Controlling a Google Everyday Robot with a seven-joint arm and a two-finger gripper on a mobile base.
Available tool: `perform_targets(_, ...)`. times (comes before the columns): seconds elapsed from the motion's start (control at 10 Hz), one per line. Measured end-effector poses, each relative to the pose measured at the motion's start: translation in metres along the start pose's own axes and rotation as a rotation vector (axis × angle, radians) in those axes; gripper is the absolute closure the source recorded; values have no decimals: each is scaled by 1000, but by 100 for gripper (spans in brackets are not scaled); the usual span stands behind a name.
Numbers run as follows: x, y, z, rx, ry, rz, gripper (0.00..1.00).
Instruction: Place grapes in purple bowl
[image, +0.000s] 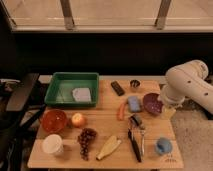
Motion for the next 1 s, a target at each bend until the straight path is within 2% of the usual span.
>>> perform_targets(0.3, 0, -1, -1, 1, 0, -1, 35)
perform_targets(0.5, -3, -7, -4, -10, -6, -55, 35)
perform_targets(0.6, -18, -14, -2, -14, -21, -126, 35)
perform_targets(0.8, -51, -5, 5, -40, -54, -286, 35)
perform_targets(1.0, -103, 11, 10, -58, -115, -466, 35)
